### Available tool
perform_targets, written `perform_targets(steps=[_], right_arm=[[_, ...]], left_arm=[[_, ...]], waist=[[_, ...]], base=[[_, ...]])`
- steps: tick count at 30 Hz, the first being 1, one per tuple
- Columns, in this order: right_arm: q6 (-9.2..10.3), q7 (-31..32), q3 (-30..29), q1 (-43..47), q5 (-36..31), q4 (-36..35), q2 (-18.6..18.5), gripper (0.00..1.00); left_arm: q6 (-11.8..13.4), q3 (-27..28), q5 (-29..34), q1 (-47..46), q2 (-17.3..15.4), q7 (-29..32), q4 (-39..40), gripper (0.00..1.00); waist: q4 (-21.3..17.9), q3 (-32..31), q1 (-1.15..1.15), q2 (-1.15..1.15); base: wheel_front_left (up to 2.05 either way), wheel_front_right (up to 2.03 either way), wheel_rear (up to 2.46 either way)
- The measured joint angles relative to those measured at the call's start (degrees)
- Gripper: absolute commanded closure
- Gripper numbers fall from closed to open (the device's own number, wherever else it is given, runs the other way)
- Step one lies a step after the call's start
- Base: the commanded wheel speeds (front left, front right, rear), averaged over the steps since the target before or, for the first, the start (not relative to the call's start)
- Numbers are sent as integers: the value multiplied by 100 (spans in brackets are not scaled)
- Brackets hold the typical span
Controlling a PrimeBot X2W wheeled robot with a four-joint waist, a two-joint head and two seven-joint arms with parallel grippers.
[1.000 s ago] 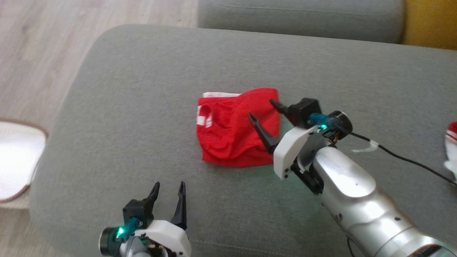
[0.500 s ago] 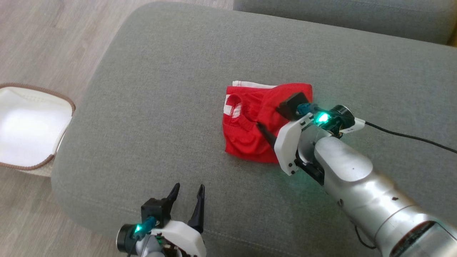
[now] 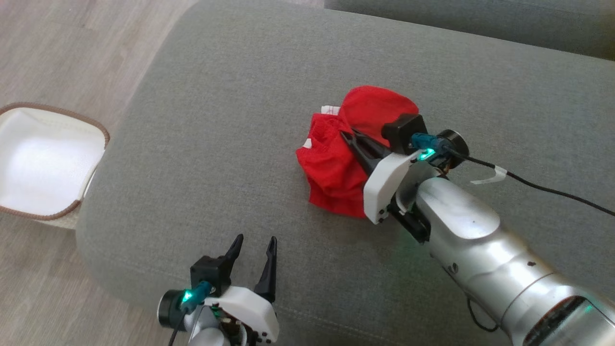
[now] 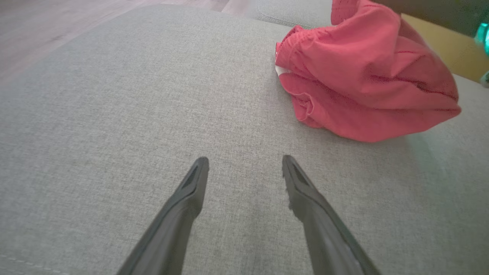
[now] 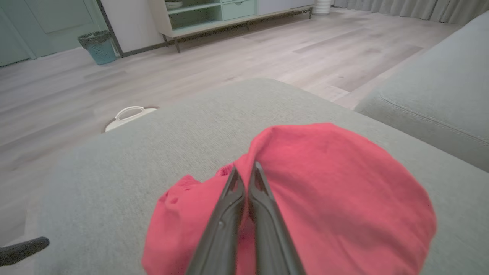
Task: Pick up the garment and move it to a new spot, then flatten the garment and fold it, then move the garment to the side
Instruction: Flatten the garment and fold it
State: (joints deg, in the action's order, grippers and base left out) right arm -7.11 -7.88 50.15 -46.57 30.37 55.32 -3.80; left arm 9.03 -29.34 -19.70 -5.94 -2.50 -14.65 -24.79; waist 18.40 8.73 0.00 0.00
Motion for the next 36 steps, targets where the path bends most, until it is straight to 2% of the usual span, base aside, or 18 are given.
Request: perform_targets(steps=[6,7,8,11,18,25,28,32,36], right_arm=[[0,-293,248,20,319,-124,1,100],[0,-296,289,32,355,-36,1,69],[0,-288,304,52,389,93,2,0],[0,-46,359,183,478,469,-12,0],[0,16,528,325,643,709,2,0],[0,-557,370,324,954,409,4,0],[0,-631,-123,329,905,387,11,0],[0,-634,-1394,508,370,-162,-147,0],[0,-648,-2480,1357,-344,-715,-226,0]], left_arm=[[0,-103,0,1,0,0,36,0],[0,-118,0,1,1,0,38,0],[0,-124,-1,1,1,0,35,0],[0,-122,-1,1,0,0,15,0],[4,35,1,0,0,0,-2,0],[14,335,99,1,1,0,88,0],[32,489,169,5,0,0,148,0],[63,730,296,38,1,0,250,0],[107,950,445,166,3,0,282,0]], waist=[[146,25,0,0],[179,34,0,0],[213,40,0,0],[292,58,0,0],[209,-6,0,0],[-158,-169,0,0],[-345,-253,0,0],[-653,-360,0,0],[-1006,-452,0,0]], base=[[0,0,0],[0,0,0],[0,0,0],[0,0,0],[0,0,0],[0,0,0],[0,0,0],[0,0,0],[0,0,0]])
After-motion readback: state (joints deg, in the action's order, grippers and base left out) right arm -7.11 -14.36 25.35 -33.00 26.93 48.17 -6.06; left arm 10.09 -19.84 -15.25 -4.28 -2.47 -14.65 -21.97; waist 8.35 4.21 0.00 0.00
